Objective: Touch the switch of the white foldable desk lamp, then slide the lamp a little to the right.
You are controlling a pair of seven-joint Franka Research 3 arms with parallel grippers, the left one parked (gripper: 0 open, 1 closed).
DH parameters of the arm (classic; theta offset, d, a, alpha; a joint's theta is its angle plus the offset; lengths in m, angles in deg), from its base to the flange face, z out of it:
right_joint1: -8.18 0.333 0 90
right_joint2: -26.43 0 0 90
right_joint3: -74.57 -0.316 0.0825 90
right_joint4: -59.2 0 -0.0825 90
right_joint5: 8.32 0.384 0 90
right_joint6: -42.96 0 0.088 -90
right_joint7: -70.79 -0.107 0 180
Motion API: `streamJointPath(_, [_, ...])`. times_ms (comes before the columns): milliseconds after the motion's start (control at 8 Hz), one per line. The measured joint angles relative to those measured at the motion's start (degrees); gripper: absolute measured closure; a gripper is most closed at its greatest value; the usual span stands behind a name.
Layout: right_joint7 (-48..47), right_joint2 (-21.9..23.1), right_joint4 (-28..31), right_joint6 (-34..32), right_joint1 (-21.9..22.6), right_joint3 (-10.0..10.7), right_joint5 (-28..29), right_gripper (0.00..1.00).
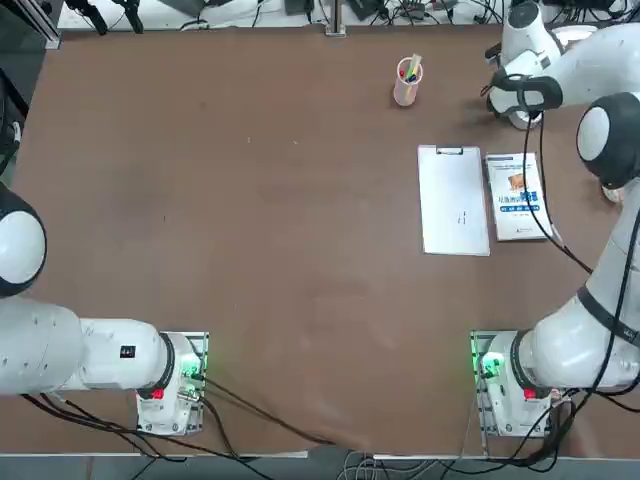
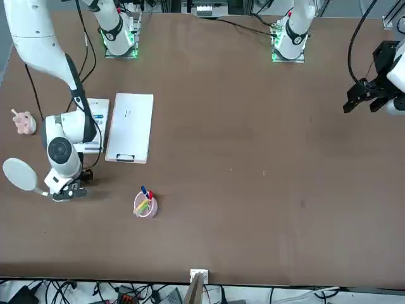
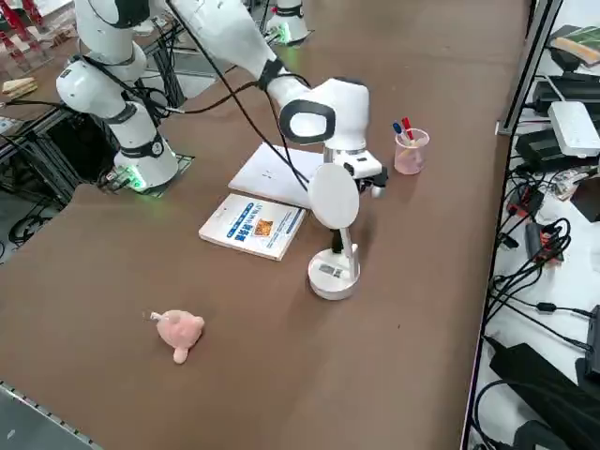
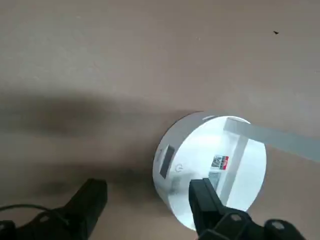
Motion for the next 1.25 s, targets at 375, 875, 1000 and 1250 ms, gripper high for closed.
streamJointPath(375, [0.0, -0.43, 0.01, 0.77, -0.07, 0.0, -0.05, 0.0])
streamJointPath(875, [0.01, -1.15, 0.0, 1.24, -0.07, 0.0, -0.08, 0.0])
streamJointPath(1000, [0.01, -1.22, -0.02, 1.36, -0.08, 0.0, -0.18, 0.0])
streamJointPath(1250, [0.01, -1.22, -0.03, 1.39, -0.08, 0.0, -0.18, 0.0])
